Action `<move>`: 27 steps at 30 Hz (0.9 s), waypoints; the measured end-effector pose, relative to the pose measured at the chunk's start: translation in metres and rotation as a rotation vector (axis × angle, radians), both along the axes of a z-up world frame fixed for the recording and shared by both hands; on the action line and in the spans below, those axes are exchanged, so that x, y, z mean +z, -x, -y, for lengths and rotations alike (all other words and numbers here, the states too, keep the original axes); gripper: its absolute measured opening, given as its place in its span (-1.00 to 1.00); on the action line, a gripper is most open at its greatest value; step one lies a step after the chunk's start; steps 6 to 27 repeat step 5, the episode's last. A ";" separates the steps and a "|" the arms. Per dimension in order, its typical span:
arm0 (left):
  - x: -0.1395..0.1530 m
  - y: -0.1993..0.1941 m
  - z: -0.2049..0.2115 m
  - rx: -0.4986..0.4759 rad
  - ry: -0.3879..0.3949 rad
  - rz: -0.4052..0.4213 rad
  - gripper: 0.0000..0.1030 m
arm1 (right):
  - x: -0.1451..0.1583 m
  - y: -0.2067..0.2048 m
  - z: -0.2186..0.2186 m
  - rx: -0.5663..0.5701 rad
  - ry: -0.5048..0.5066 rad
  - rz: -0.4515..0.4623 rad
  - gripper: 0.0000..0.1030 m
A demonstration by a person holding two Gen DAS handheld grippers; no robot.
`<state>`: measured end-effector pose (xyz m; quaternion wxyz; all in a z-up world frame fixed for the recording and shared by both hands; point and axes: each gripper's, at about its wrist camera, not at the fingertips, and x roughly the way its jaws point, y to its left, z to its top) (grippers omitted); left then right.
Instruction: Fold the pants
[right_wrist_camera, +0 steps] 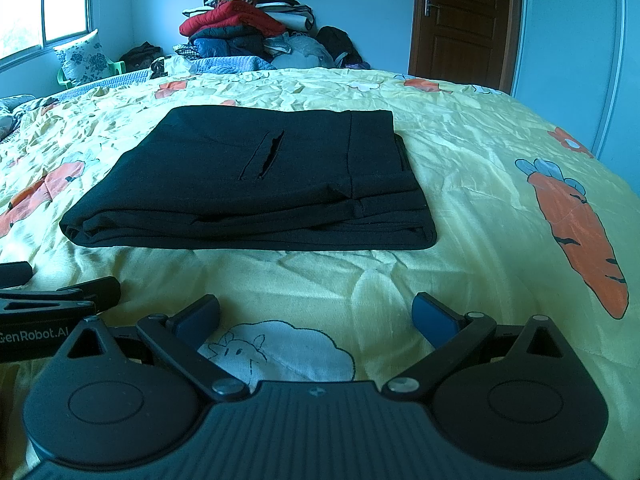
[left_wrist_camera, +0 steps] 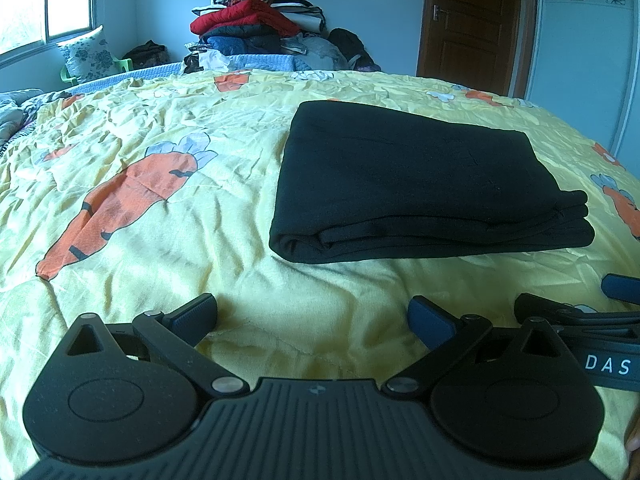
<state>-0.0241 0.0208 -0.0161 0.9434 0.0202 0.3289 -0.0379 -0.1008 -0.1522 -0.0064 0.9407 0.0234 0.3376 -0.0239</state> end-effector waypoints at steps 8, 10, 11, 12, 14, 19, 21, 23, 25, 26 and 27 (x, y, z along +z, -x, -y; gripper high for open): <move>0.006 0.004 -0.006 0.018 0.014 0.014 0.99 | 0.000 0.000 0.000 0.001 -0.003 0.000 1.00; 0.006 0.004 -0.006 0.018 0.014 0.014 0.99 | 0.000 0.000 0.000 0.001 -0.003 0.000 1.00; 0.006 0.004 -0.006 0.018 0.014 0.014 0.99 | 0.000 0.000 0.000 0.001 -0.003 0.000 1.00; 0.006 0.004 -0.006 0.018 0.014 0.014 0.99 | 0.000 0.000 0.000 0.001 -0.003 0.000 1.00; 0.006 0.004 -0.006 0.018 0.014 0.014 0.99 | 0.000 0.000 0.000 0.001 -0.003 0.000 1.00; 0.006 0.004 -0.006 0.018 0.014 0.014 0.99 | 0.000 0.000 0.000 0.001 -0.003 0.000 1.00; 0.006 0.004 -0.006 0.018 0.014 0.014 0.99 | 0.000 0.000 0.000 0.001 -0.003 0.000 1.00; 0.006 0.004 -0.006 0.018 0.014 0.014 0.99 | 0.000 0.000 0.000 0.001 -0.003 0.000 1.00; 0.006 0.004 -0.006 0.018 0.014 0.014 0.99 | 0.000 0.000 0.000 0.001 -0.003 0.000 1.00; 0.006 0.004 -0.006 0.018 0.014 0.014 0.99 | 0.000 0.000 0.000 0.001 -0.003 0.000 1.00; 0.006 0.004 -0.006 0.018 0.014 0.014 0.99 | 0.000 0.000 0.000 0.001 -0.003 0.000 1.00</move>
